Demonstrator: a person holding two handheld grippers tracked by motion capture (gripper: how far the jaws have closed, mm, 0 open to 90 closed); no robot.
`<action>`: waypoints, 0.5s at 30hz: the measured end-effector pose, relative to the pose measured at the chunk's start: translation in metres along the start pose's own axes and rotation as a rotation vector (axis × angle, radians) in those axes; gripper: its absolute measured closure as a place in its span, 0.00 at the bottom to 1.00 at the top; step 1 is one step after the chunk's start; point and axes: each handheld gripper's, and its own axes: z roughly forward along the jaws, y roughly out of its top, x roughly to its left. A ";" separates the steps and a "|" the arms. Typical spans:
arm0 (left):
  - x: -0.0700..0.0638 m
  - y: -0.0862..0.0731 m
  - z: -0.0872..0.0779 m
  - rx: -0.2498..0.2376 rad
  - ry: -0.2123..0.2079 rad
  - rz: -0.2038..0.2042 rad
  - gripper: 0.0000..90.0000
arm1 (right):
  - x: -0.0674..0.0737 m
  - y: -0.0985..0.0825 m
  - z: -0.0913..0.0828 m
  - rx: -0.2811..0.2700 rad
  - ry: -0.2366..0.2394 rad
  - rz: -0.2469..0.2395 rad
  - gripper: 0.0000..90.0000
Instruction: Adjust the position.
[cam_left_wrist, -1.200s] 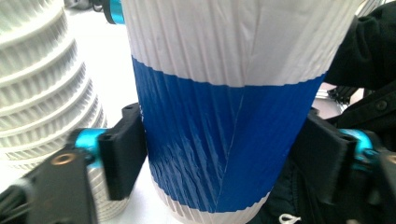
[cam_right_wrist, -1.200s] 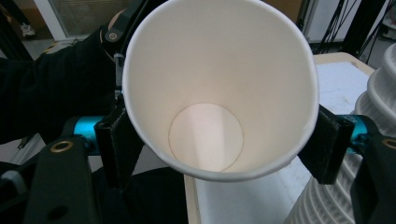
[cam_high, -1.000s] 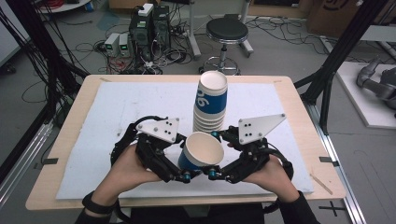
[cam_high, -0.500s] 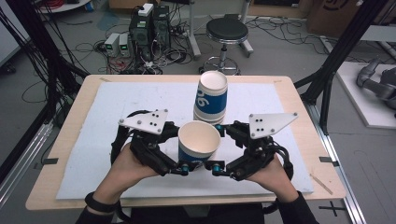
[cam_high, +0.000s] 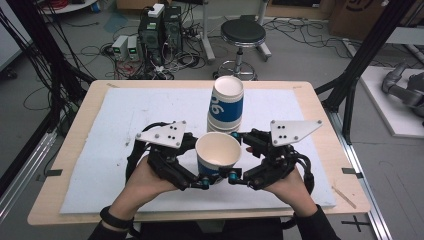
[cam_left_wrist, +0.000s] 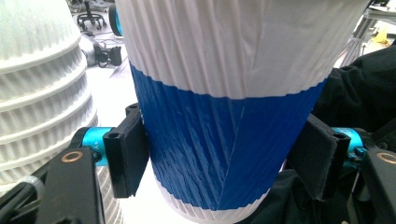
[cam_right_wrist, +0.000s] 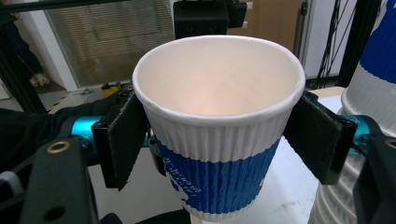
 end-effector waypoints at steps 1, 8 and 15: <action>0.000 0.000 0.000 0.002 -0.001 -0.002 0.31 | 0.000 0.000 0.000 0.004 0.004 0.002 0.27; -0.001 0.000 0.001 -0.004 -0.004 -0.002 0.31 | 0.001 0.000 0.001 0.002 0.004 0.000 0.25; -0.001 0.001 0.002 0.000 -0.014 0.002 0.31 | 0.001 -0.001 0.003 -0.012 0.017 0.011 0.24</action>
